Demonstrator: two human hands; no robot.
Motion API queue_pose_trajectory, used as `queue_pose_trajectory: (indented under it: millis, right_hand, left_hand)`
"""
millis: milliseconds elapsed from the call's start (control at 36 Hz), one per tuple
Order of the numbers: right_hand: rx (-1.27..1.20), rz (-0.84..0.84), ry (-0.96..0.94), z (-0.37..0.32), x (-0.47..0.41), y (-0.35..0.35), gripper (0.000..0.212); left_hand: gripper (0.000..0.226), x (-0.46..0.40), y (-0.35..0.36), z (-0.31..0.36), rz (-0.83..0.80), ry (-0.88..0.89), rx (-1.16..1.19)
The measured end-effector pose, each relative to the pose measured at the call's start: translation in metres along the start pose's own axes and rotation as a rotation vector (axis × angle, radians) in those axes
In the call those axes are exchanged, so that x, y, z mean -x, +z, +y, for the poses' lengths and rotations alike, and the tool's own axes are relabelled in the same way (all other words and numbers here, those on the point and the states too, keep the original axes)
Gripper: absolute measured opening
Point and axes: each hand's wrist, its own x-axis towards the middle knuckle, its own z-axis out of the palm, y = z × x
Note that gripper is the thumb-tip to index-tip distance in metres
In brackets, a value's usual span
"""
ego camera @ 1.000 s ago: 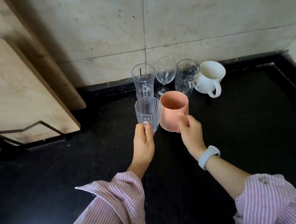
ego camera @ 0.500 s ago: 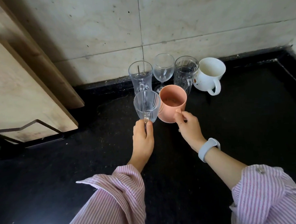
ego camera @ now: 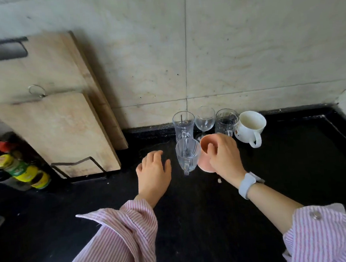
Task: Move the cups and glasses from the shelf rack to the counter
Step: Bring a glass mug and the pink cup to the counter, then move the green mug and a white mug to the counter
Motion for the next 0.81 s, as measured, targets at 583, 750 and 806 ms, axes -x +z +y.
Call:
queue_pose_trajectory:
  millis: [583, 750, 806]
  right_hand:
    - [-0.092, -0.328, -1.048, -0.438, 0.219, 0.006, 0.035]
    - [-0.241, -0.458, -1.295, -0.523, 0.409, 0.01, 0.031]
    - [-0.314, -0.497, -1.371, -0.545, 0.476, 0.009, 0.03]
  left_hand:
    - [0.033, 0.323, -0.393, -0.172, 0.61, -0.466, -0.512]
    - [0.029, 0.545, -0.45, -0.204, 0.7, -0.738, -0.613]
    - [0.029, 0.619, -0.463, -0.206, 0.752, -0.818, -0.635]
